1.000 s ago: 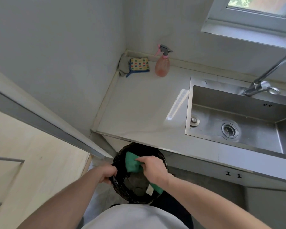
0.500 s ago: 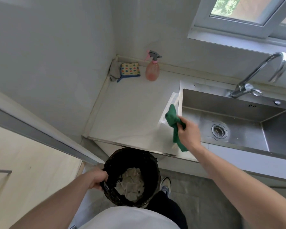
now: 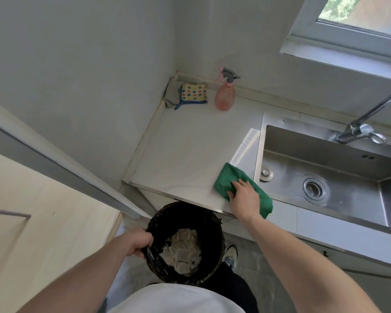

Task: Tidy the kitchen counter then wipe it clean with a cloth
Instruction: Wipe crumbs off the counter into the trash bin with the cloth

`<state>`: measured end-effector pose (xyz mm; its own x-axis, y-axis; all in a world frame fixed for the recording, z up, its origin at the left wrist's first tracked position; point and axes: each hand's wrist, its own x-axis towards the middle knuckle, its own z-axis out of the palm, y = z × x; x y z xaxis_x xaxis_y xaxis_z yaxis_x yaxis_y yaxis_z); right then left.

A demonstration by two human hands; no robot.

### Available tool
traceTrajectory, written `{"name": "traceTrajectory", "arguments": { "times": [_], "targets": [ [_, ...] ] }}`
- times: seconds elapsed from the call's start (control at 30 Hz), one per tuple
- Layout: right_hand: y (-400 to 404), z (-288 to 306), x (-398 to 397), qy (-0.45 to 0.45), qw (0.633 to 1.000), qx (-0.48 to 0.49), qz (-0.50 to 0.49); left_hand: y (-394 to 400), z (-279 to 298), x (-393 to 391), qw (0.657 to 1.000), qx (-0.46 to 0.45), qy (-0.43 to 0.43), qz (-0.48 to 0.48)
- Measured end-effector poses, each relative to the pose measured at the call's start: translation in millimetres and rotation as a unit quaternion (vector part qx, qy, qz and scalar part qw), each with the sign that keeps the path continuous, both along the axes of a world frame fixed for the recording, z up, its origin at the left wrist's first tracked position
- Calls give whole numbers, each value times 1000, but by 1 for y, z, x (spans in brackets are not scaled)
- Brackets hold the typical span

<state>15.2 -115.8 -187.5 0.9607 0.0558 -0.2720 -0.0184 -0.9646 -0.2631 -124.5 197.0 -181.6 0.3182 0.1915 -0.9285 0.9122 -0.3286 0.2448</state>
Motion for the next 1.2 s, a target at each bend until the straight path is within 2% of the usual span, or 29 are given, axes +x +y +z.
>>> {"name": "traceTrajectory", "arguments": {
  "times": [0.2,0.33,0.43,0.53,0.7,0.87,1.03,1.2],
  "targets": [
    [17,11,-28,-9,996,47,76,3,-3,-2,1000,-14,4,-7],
    [8,36,-13,-61,991,117,-15,8,-1,-4,1000,-17,9,-2],
    [-8,59,16,-101,972,189,-100,12,-2,-7,1000,-19,13,5],
    [-26,74,60,-142,954,213,-154,9,3,-6,1000,-15,15,14],
    [-42,80,137,-149,962,160,-166,4,0,-4,999,4,14,36],
    [-34,58,191,-83,985,88,-126,0,-6,-3,998,18,25,49],
    [-15,22,213,-20,994,44,-99,1,-19,-7,997,4,43,63],
    [20,6,216,-11,999,19,-47,1,-24,-11,995,-11,43,93]
  ]
}}
